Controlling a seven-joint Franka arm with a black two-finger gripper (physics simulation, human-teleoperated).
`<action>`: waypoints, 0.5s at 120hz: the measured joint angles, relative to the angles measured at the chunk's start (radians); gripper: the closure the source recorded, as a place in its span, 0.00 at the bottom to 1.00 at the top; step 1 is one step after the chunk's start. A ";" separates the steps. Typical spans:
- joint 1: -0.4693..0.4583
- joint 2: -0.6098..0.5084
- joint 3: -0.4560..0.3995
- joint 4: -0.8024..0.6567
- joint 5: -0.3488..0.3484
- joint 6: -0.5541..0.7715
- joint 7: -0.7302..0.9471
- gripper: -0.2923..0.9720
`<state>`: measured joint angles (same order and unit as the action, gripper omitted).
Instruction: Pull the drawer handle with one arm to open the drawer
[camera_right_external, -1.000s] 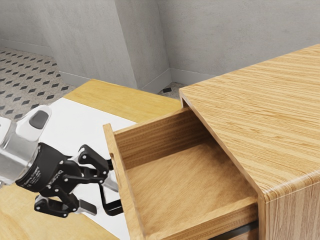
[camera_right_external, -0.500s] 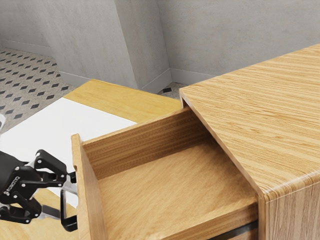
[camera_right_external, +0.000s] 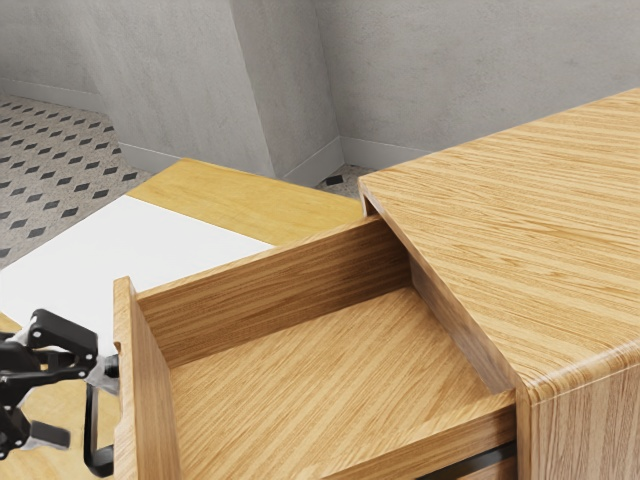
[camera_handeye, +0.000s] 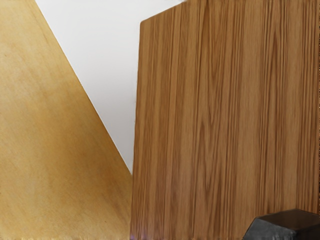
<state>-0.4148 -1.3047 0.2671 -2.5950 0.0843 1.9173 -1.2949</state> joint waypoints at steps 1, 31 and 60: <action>0.000 -0.003 0.000 0.000 0.000 -0.001 0.000 0.28; -0.022 -0.107 0.015 0.004 0.023 -0.021 0.002 0.28; -0.057 0.109 -0.072 0.372 -0.009 -0.122 0.000 0.27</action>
<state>-0.4714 -1.1958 0.1947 -2.2228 0.0752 1.7956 -1.2946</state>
